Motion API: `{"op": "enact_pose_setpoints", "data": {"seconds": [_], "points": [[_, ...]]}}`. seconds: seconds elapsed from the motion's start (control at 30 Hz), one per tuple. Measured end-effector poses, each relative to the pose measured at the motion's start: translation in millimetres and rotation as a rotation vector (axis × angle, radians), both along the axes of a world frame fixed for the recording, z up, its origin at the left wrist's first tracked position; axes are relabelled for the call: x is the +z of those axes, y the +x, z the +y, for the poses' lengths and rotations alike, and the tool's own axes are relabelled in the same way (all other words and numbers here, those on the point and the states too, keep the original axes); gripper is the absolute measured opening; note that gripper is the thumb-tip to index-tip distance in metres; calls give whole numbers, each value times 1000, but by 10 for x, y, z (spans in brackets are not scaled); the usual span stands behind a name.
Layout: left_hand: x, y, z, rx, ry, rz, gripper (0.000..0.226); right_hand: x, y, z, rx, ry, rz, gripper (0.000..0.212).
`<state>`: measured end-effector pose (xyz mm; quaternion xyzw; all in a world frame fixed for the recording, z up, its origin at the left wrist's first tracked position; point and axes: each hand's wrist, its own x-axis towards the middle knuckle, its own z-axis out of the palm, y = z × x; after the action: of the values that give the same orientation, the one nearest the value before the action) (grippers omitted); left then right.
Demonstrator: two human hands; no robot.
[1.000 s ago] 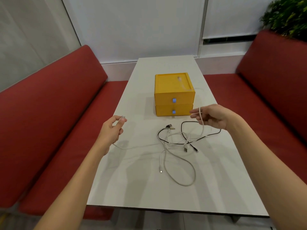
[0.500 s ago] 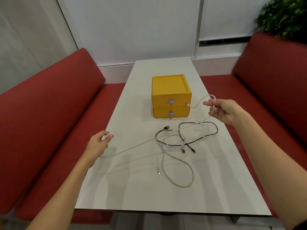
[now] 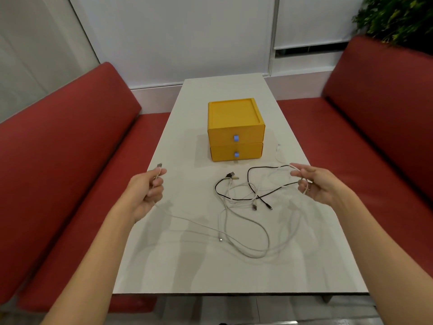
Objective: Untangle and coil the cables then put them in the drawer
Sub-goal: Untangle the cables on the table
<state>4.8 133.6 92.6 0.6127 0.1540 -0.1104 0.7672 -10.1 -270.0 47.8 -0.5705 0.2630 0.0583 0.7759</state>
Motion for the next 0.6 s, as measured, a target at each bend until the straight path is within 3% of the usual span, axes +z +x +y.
{"op": "enact_pose_setpoints", "data": {"seconds": [0.17, 0.3, 0.37, 0.5, 0.6], "points": [[466, -58, -498, -83, -346, -65, 26, -353, -202, -26, -135, -89, 74, 31], [586, -148, -912, -140, -395, -89, 25, -578, -291, 8, -151, -203, 73, 36], [565, -182, -1024, -135, -362, -91, 21, -648, -349, 46, -37, -407, 60, 32], [475, -248, -1058, -89, -356, -74, 18, -780, -414, 49, 209, -1002, 18, 34], [404, -327, -995, -29, -333, -64, 16, -884, -434, 42, 290, -1152, 46, 35]]}}
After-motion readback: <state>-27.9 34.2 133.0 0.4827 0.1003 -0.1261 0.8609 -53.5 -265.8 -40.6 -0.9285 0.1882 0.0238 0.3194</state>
